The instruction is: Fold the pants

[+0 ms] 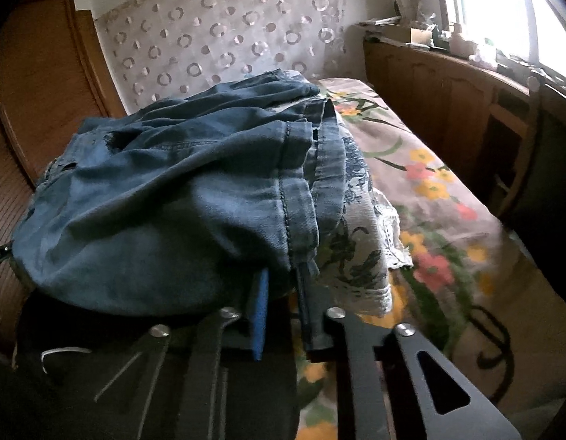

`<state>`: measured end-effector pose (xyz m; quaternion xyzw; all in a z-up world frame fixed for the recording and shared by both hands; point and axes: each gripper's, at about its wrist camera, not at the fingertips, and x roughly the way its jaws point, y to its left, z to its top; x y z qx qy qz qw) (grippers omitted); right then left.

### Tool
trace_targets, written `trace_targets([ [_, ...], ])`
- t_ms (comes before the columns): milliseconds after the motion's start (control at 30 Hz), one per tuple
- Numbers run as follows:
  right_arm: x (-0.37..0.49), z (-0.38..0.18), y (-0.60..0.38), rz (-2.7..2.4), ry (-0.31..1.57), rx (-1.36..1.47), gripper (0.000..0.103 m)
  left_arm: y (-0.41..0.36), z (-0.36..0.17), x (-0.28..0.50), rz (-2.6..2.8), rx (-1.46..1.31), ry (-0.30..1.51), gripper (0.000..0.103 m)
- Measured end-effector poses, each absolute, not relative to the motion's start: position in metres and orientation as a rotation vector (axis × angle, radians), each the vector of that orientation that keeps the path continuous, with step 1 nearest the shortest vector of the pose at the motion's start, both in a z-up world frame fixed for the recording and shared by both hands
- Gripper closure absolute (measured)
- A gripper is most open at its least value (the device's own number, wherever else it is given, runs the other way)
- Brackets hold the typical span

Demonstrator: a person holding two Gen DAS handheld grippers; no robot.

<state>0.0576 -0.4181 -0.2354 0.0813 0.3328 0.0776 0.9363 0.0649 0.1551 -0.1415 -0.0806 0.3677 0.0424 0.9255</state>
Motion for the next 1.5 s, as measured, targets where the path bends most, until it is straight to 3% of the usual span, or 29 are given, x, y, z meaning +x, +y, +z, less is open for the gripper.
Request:
trace_targets([
  [200, 0.053, -0.216, -0.415, 0.182, 0.622, 0.147, 0.101, 0.158, -0.139, 0.069, 0.091, -0.170, 0.748, 0.034],
  [500, 0.024, -0.191, -0.420, 0.197, 0.519, 0.115, 0.102, 0.161, -0.142, 0.073, 0.105, -0.150, 0.753, 0.039],
  [833, 0.027, -0.185, -0.412, 0.214, 0.472, 0.095, 0.102, 0.161, -0.134, 0.069, 0.103, -0.148, 0.722, 0.081],
  [933, 0.031, -0.179, -0.411, 0.214, 0.459, 0.088, 0.102, 0.157, -0.125, 0.067, 0.095, -0.135, 0.708, 0.086],
  [1367, 0.044, -0.152, -0.403, 0.214, 0.369, 0.037, 0.102, 0.139, -0.060, 0.054, 0.044, -0.085, 0.575, 0.088],
  [1500, 0.056, -0.134, -0.401, 0.202, 0.321, -0.005, 0.102, 0.140, -0.037, 0.062, 0.040, -0.082, 0.528, 0.096],
])
